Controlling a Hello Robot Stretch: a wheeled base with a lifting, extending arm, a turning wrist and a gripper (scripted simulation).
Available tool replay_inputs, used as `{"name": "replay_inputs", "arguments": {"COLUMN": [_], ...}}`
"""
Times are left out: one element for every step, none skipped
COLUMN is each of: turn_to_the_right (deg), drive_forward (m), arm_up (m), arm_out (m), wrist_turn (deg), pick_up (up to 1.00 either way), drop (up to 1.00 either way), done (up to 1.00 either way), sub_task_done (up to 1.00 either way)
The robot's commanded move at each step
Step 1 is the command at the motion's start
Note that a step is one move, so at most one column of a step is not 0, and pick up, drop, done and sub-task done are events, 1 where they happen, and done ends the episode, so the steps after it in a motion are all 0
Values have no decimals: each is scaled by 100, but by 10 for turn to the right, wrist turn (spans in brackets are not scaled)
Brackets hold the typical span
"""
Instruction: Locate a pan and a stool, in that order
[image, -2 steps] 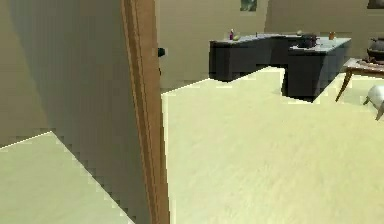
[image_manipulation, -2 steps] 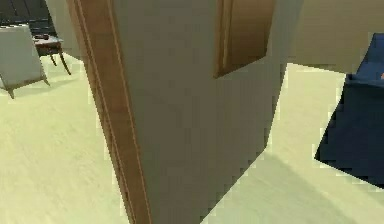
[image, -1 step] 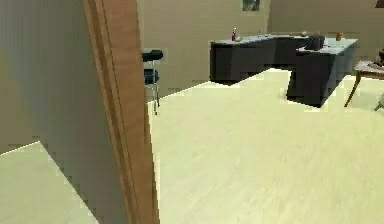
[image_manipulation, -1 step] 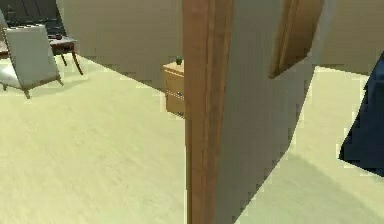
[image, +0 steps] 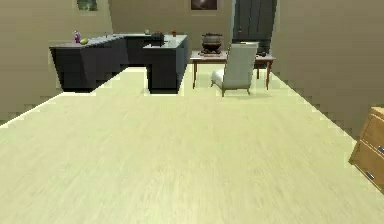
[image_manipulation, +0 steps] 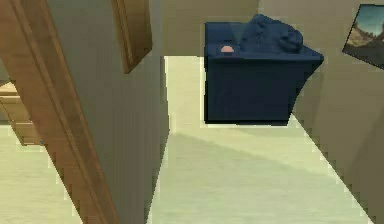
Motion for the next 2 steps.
{"name": "replay_inputs", "arguments": {"turn_to_the_right": [0, 240], "drive_forward": [45, 0], "arm_up": [0, 0], "arm_out": [0, 0], "wrist_turn": [0, 0], "pick_up": [0, 0], "drop": [0, 0], "done": [0, 0], "sub_task_done": [0, 0]}}
